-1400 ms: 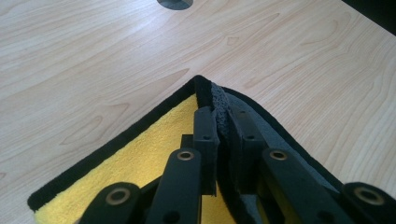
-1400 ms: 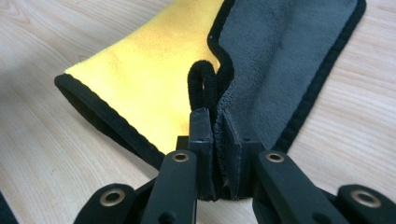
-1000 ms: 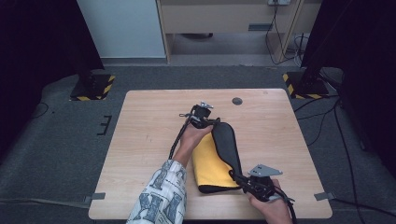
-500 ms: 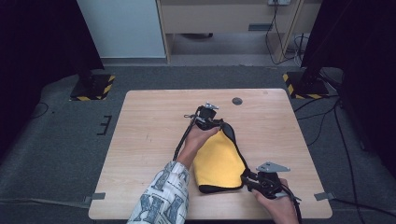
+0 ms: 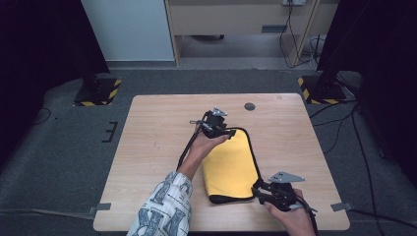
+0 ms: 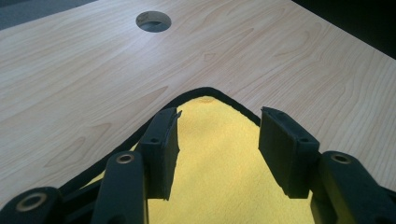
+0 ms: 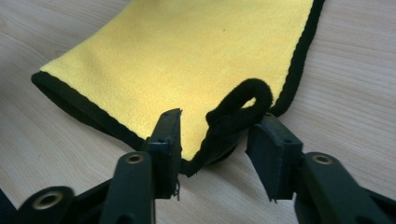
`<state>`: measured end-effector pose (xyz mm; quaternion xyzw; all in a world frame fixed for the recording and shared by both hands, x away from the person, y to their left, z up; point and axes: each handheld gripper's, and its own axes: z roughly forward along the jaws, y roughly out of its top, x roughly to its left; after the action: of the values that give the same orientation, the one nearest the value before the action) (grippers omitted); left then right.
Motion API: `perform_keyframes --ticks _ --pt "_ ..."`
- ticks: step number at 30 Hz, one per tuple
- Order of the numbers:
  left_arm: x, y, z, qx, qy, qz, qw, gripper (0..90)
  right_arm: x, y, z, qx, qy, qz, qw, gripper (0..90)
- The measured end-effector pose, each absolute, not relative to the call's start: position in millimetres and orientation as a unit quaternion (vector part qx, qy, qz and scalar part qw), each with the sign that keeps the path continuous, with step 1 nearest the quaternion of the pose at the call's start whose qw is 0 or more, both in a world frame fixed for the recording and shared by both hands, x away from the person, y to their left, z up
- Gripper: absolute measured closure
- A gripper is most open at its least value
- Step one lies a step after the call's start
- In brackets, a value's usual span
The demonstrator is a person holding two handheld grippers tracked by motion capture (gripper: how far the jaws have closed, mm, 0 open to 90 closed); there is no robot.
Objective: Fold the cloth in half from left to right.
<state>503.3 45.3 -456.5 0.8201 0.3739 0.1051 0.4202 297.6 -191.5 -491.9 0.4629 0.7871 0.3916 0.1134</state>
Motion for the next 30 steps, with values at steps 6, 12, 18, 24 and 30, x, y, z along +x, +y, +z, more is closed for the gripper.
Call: perform_keyframes --ticks 6,12,18,24,30 --pt "497 57 -454 0.822 0.372 0.116 0.416 45.9 302 -195 -487 0.460 0.785 0.394 0.131 40.3" --pt "495 69 -455 0.818 0.380 0.121 0.414 43.7 312 -193 -482 0.456 0.782 0.401 0.141 32.8" --pt "492 80 -456 0.818 0.383 0.127 0.411 42.4 330 -190 -481 0.452 0.780 0.408 0.143 26.5" --pt "489 90 -457 0.818 0.387 0.132 0.406 40.2 350 -184 -484 0.450 0.780 0.410 0.149 22.8" --pt "485 99 -457 0.815 0.394 0.134 0.403 33.5 368 -176 -485 0.449 0.781 0.406 0.154 19.4"
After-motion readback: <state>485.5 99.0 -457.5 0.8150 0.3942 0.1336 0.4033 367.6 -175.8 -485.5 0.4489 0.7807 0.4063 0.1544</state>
